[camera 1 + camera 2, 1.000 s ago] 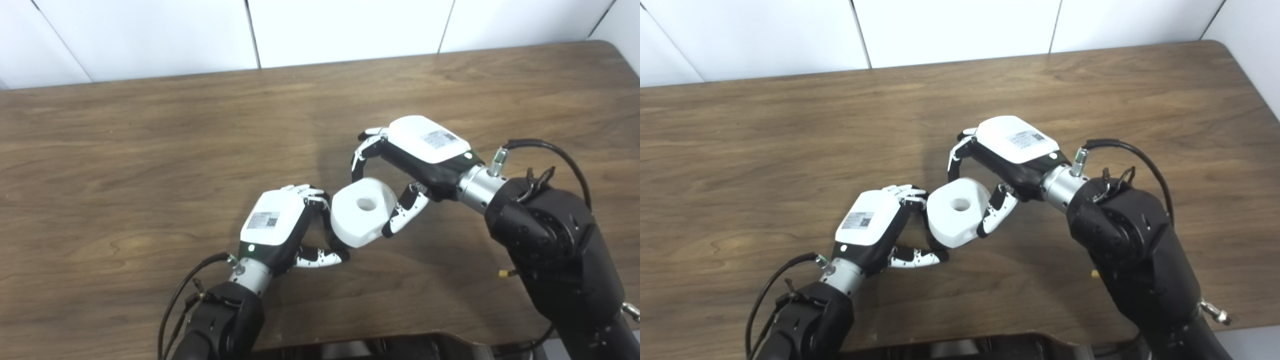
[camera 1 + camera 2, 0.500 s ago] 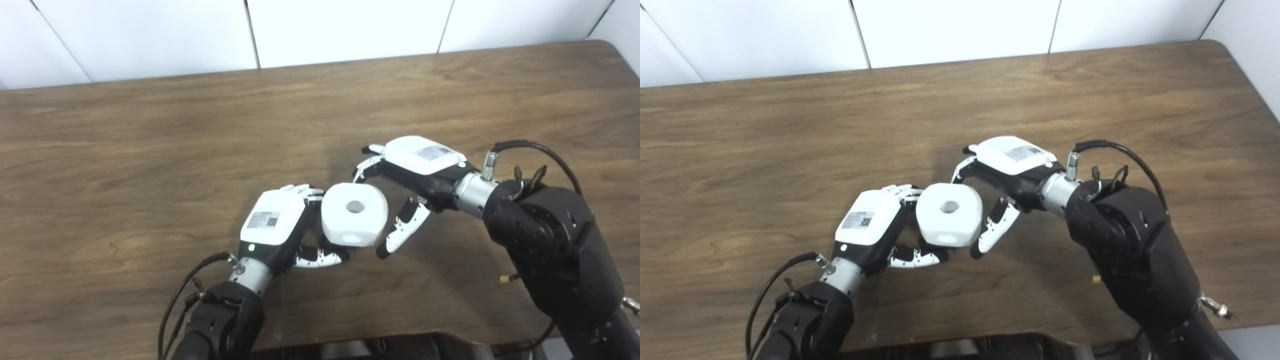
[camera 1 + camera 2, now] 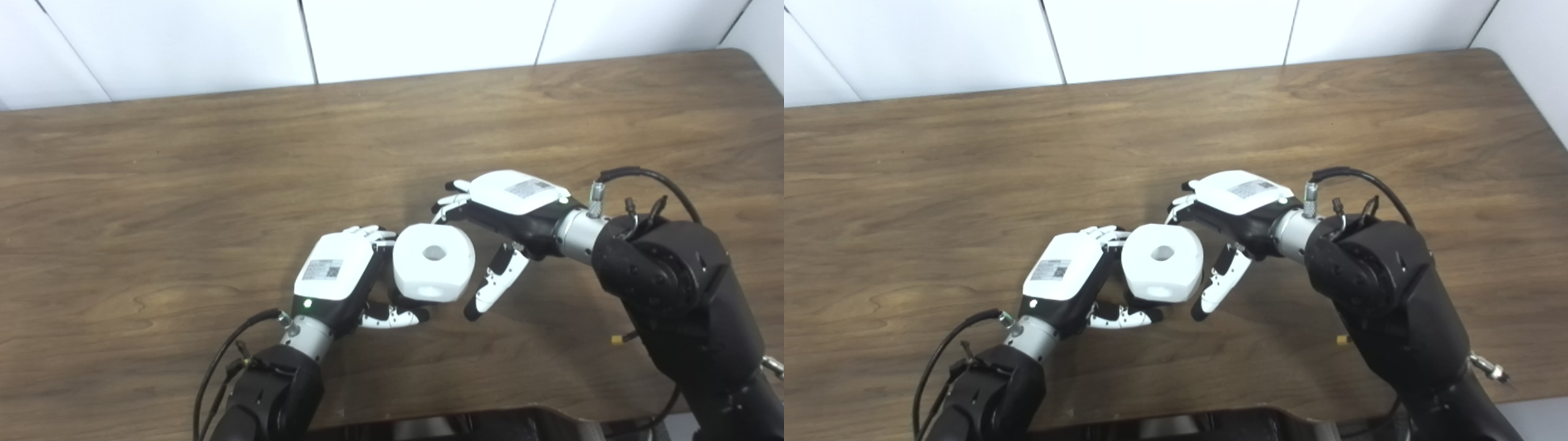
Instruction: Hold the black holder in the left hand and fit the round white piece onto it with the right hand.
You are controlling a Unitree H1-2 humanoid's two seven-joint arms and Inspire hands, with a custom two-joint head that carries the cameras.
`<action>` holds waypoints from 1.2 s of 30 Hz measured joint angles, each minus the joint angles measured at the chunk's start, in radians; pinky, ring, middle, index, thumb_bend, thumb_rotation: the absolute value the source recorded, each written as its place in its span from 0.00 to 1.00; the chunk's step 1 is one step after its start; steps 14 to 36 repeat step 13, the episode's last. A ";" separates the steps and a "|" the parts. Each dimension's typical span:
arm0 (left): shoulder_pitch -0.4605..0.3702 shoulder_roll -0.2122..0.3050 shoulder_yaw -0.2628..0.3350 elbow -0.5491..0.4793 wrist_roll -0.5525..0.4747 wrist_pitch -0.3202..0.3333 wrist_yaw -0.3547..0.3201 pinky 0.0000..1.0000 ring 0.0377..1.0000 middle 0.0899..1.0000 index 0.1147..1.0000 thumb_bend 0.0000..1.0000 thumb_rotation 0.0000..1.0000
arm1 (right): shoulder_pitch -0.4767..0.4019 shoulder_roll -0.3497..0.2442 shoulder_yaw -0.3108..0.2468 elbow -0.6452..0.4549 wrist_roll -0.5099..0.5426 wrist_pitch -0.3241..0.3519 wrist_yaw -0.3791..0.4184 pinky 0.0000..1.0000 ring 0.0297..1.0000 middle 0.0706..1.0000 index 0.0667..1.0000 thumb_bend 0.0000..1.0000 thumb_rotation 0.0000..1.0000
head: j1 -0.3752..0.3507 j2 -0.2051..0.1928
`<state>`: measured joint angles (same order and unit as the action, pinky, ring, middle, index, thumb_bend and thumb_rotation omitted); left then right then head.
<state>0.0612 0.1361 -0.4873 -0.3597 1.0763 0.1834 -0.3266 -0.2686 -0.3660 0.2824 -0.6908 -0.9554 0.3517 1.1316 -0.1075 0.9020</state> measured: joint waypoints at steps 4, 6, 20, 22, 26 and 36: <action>0.000 0.002 0.017 -0.001 -0.053 0.000 -0.015 0.91 0.90 0.85 0.80 0.90 0.32 | -0.002 0.008 0.000 0.000 -0.003 0.000 0.000 0.93 1.00 0.89 0.74 1.00 0.42 | 0.012 -0.006; -0.002 0.005 0.030 -0.008 -0.079 0.000 -0.037 0.92 0.91 0.86 0.82 0.91 0.33 | -0.006 0.011 -0.001 0.000 -0.002 0.000 0.000 0.92 1.00 0.89 0.75 1.00 0.43 | 0.017 -0.009; -0.004 0.018 0.127 -0.076 -0.210 0.051 -0.133 0.86 0.93 0.89 0.88 0.92 0.30 | -0.038 0.016 -0.025 0.004 -0.005 0.015 0.000 0.90 1.00 0.90 0.76 1.00 0.41 | 0.055 -0.015; -0.004 0.018 0.127 -0.076 -0.210 0.051 -0.133 0.86 0.93 0.89 0.88 0.92 0.30 | -0.038 0.016 -0.025 0.004 -0.005 0.015 0.000 0.90 1.00 0.90 0.76 1.00 0.41 | 0.055 -0.015; -0.004 0.018 0.127 -0.076 -0.210 0.051 -0.133 0.86 0.93 0.89 0.88 0.92 0.30 | -0.038 0.016 -0.025 0.004 -0.005 0.015 0.000 0.90 1.00 0.90 0.76 1.00 0.41 | 0.055 -0.015; -0.004 0.018 0.127 -0.076 -0.210 0.051 -0.133 0.86 0.93 0.89 0.88 0.92 0.30 | -0.038 0.016 -0.025 0.004 -0.005 0.015 0.000 0.90 1.00 0.90 0.76 1.00 0.41 | 0.055 -0.015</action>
